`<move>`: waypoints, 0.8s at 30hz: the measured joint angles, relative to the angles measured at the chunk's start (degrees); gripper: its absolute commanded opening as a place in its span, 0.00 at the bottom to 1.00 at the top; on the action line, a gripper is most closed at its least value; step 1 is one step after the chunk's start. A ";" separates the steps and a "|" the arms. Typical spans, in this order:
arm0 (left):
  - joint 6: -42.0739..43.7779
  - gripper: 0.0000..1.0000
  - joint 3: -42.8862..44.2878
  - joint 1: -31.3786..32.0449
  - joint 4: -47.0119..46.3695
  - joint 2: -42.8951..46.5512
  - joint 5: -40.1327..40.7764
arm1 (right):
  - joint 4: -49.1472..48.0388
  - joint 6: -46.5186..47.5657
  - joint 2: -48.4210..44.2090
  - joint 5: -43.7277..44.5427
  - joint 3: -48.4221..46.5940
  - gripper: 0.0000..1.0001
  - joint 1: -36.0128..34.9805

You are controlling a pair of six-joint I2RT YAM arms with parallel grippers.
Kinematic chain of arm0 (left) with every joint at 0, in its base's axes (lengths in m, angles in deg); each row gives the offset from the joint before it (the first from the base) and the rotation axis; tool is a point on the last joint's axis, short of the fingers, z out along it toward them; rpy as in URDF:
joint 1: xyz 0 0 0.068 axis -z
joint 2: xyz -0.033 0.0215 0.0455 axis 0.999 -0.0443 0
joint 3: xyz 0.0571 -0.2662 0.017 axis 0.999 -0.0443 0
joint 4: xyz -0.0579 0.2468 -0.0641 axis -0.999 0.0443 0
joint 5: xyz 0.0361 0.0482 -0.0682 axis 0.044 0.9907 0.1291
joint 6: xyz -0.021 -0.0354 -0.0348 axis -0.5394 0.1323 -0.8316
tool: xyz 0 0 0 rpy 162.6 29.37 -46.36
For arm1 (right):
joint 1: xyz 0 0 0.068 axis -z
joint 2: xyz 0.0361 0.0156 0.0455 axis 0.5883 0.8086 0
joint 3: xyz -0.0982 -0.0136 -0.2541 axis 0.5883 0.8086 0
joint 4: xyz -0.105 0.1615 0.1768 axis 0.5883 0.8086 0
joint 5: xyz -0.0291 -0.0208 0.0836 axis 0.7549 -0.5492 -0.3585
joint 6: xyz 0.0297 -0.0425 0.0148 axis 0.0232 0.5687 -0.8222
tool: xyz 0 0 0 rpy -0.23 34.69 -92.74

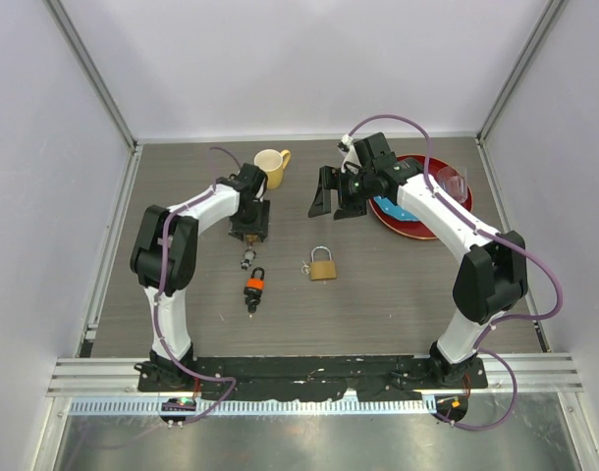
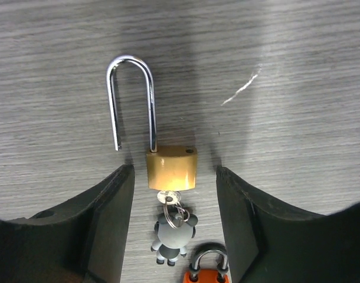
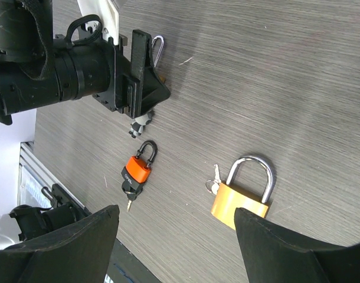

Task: Lock with the key
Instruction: Pick up the lock from the center of the board.

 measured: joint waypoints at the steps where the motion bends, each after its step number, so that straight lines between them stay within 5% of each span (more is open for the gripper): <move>1: -0.02 0.56 0.00 -0.17 -0.26 -0.07 0.13 | 0.00 0.00 0.00 0.00 0.00 0.84 0.00; 6: 0.15 0.34 0.70 -0.87 -0.42 -0.76 0.55 | 0.00 0.00 0.00 -0.02 0.00 0.84 0.24; 10: 0.15 0.00 1.11 -1.14 -0.72 -1.05 -0.28 | 0.00 0.00 0.00 0.00 0.00 0.84 0.24; 24: 0.90 0.00 1.68 -1.16 1.22 2.93 -3.74 | 0.46 0.00 0.00 -1.31 -1.62 0.85 0.24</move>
